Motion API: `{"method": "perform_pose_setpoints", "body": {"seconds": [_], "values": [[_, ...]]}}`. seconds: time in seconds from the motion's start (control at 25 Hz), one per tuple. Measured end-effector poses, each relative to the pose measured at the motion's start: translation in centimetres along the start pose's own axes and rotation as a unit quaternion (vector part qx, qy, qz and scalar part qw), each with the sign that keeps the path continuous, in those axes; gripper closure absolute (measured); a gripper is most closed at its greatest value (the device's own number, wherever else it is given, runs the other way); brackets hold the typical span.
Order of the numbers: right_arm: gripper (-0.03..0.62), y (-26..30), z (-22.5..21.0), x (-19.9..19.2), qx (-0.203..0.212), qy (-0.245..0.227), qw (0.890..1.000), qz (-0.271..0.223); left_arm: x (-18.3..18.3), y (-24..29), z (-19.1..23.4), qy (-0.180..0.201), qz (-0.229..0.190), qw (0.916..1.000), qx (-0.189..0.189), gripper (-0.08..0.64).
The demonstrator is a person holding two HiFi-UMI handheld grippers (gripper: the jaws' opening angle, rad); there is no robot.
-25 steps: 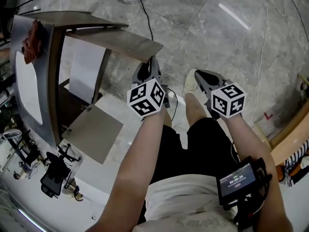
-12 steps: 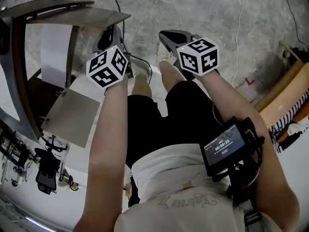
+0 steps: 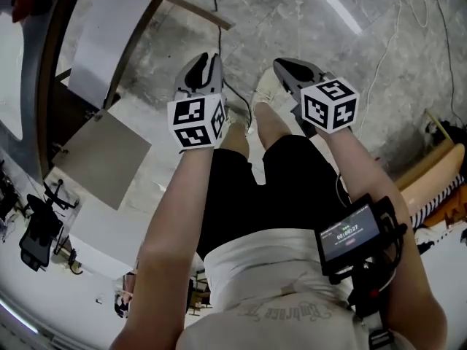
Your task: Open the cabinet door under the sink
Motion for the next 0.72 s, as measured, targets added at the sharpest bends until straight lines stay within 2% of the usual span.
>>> {"method": "perform_pose_setpoints", "body": {"seconds": [0.24, 0.4, 0.6, 0.72], "values": [[0.577, 1.7, 6.8, 1.0, 0.022, -0.058, 0.998, 0.02, -1.1, -8.3, 4.8, -0.022, -0.018, 0.9995, 0.017, 0.474], [0.577, 1.3, 11.4, 2.7, 0.038, -0.1, 0.994, 0.035, 0.1, -14.9, 7.5, -0.038, -0.04, 0.9978, 0.037, 0.492], [0.577, 1.4, 18.6, 6.8, 0.075, -0.16, 0.984, 0.023, 1.4, -23.9, 11.8, -0.065, -0.082, 0.9904, 0.09, 0.526], [0.577, 0.5, 23.8, 8.4, 0.109, -0.182, 0.977, 0.011, 1.1, -28.8, 12.4, -0.083, -0.101, 0.9863, 0.102, 0.549]]}}
Point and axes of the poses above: the fingertips, and each gripper's own axes: y forward along the fingers, z to its left, x out of its top, the point moved 2 cm from there along -y, backward along the fingers, and after that the axes turned 3 degrees about -z, right-handed, at the moved point
